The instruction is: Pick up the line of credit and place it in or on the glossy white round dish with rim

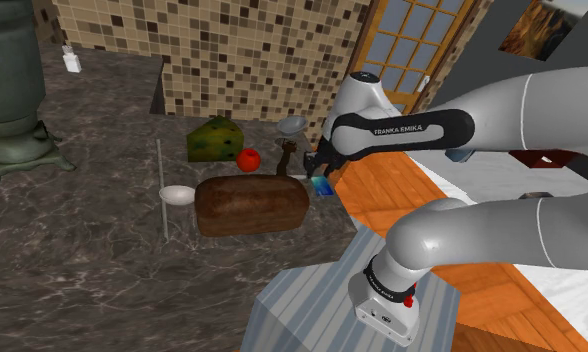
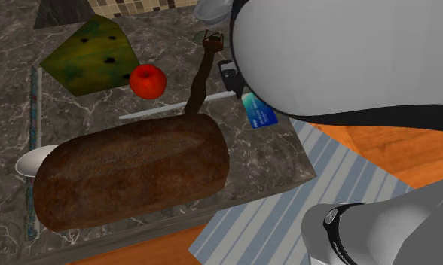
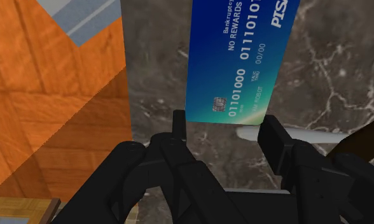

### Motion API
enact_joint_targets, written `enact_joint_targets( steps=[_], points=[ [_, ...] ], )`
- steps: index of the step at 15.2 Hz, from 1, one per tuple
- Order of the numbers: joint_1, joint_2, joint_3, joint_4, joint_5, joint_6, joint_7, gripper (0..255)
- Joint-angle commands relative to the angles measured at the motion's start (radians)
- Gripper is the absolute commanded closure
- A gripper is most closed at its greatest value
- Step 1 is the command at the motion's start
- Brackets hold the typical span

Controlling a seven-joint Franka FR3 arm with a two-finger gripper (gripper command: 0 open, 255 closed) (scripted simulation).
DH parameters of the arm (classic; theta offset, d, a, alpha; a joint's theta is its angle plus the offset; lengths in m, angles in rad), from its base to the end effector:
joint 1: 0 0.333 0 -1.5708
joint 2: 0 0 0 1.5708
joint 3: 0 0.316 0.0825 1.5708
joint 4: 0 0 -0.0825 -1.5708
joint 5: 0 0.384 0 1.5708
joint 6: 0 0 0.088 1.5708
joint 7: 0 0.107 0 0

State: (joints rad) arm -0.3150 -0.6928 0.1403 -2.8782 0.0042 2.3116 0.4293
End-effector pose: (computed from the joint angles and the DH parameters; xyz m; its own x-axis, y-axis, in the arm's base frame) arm 0.3179 -0.0625 0.3780 0.7987 -0.5838 0.1456 -0.5932 -0.8046 0.0278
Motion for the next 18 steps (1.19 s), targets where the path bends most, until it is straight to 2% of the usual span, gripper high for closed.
enact_joint_targets(
  steps=[1, 14, 18],
  points=[
    [0.001, -0.021, -0.004, 0.017, 0.000, -0.038, -0.004, 255],
    [0.002, -0.096, -0.020, 0.153, -0.002, -0.249, -0.020, 255],
    [-0.036, 0.084, -0.044, 0.269, -0.031, -0.184, -0.052, 255]
  ],
)
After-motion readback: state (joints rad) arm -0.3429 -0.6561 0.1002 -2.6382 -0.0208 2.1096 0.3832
